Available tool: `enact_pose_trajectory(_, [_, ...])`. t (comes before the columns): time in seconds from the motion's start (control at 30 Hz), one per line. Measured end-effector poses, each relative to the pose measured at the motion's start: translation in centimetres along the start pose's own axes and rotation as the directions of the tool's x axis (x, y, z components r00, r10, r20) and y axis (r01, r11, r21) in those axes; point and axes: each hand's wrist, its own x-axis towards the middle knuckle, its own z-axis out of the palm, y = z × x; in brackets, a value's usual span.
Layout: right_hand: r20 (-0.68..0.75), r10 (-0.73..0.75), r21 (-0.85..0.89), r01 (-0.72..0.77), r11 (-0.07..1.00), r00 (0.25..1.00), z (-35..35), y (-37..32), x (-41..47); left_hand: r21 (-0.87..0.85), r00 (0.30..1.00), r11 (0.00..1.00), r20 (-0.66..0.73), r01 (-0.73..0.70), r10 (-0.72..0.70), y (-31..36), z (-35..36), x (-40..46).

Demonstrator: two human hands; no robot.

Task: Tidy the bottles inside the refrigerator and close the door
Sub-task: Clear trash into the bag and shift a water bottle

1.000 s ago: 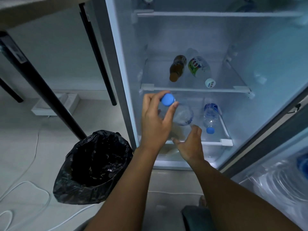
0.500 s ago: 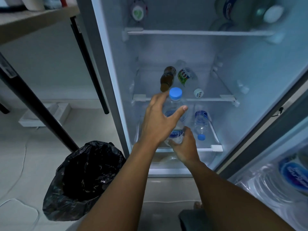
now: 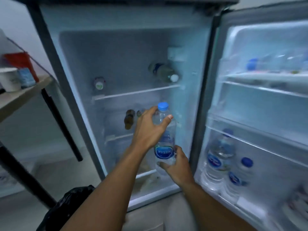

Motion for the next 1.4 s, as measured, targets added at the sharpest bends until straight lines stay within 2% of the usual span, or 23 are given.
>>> enact_pose_trajectory(0.2, [-0.158, 0.052, -0.038, -0.059, 0.998, 0.986, -9.2, -0.3, -7.2, -0.112, 0.990, 0.988, 0.080, -0.107, 0.117, 7.1, 2.5, -5.3])
enact_pose_trajectory(0.4, [-0.296, 0.093, -0.076, -0.121, 0.990, 0.951, -15.3, -0.7, -11.8, -0.210, 0.947, 0.955, 0.202, -0.209, 0.252, 11.9, 5.5, -7.6])
enact_pose_trajectory(0.53, [-0.377, 0.110, -0.102, -0.160, 0.982, 0.920, -18.0, -0.1, -13.6, -0.297, 0.914, 0.931, 0.278, -0.210, 0.295, 13.4, 7.1, -8.8])
enact_pose_trajectory(0.7, [-0.550, 0.135, -0.115, -0.235, 0.965, 0.824, -19.1, 1.7, -14.7, -0.383, 0.863, 0.907, 0.384, -0.174, 0.328, 13.0, 9.7, -11.5])
enact_pose_trajectory(0.87, [-0.590, 0.154, -0.097, -0.259, 0.961, 0.792, -19.0, 3.7, -14.6, -0.409, 0.866, 0.889, 0.348, -0.204, 0.359, 11.9, 11.9, -13.3])
enact_pose_trajectory(1.03, [-0.593, 0.155, -0.066, -0.240, 0.969, 0.790, -18.5, 4.7, -14.4, -0.373, 0.818, 0.896, 0.419, -0.241, 0.394, 10.8, 14.5, -12.6])
enact_pose_trajectory(1.2, [-0.629, 0.225, 0.046, -0.253, 0.966, 0.744, -18.6, 5.1, -14.2, -0.321, 0.791, 0.917, 0.483, -0.237, 0.374, 10.1, 17.0, -11.5])
enact_pose_trajectory(1.4, [-0.645, 0.235, -0.042, -0.341, 0.939, 0.727, -18.7, 6.6, -13.7, -0.268, 0.774, 0.918, 0.498, -0.292, 0.391, 9.3, 19.8, -10.9])
